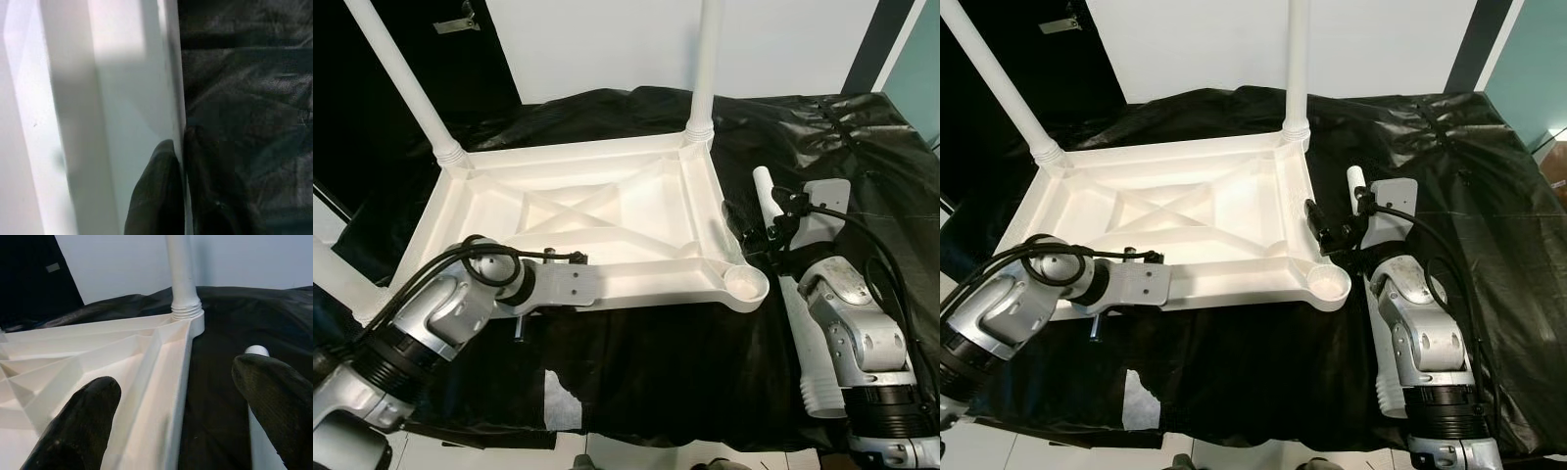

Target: Building children table

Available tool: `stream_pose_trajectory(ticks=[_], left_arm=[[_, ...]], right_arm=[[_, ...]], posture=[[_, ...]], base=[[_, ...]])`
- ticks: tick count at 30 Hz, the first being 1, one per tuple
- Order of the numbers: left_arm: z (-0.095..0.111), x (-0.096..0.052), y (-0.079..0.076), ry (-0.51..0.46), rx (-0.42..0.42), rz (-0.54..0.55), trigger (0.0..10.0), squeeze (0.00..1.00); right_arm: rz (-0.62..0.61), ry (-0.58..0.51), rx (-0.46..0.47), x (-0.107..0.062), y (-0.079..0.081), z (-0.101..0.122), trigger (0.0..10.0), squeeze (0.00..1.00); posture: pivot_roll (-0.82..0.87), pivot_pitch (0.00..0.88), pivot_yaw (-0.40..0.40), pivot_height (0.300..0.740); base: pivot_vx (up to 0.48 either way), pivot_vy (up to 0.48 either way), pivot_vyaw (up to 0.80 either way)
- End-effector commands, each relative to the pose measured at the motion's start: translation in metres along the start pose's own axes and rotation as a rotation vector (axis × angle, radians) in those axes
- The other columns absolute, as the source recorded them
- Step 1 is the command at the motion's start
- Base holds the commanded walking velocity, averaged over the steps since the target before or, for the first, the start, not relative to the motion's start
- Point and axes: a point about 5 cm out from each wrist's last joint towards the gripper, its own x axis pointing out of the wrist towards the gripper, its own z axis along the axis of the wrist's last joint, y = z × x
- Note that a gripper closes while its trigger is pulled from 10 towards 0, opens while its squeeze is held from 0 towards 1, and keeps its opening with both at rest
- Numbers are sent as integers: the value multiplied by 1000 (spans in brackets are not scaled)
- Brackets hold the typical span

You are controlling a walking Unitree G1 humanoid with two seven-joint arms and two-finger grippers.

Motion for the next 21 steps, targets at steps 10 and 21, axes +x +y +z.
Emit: stream_pose_trajectory(ticks=[10, 21], left_arm=[[-15, -33, 6, 6, -105, 180, 0, 0], [-28, 5, -46, 36, -266, 35, 10000, 133]], right_arm=[[15, 4, -2, 3, 3, -2, 10000, 0], [7, 0, -12, 2, 0, 1, 10000, 0]], posture=[[25, 59, 55, 740], [15, 54, 52, 740]], base=[[0, 0, 0], [0, 0, 0]])
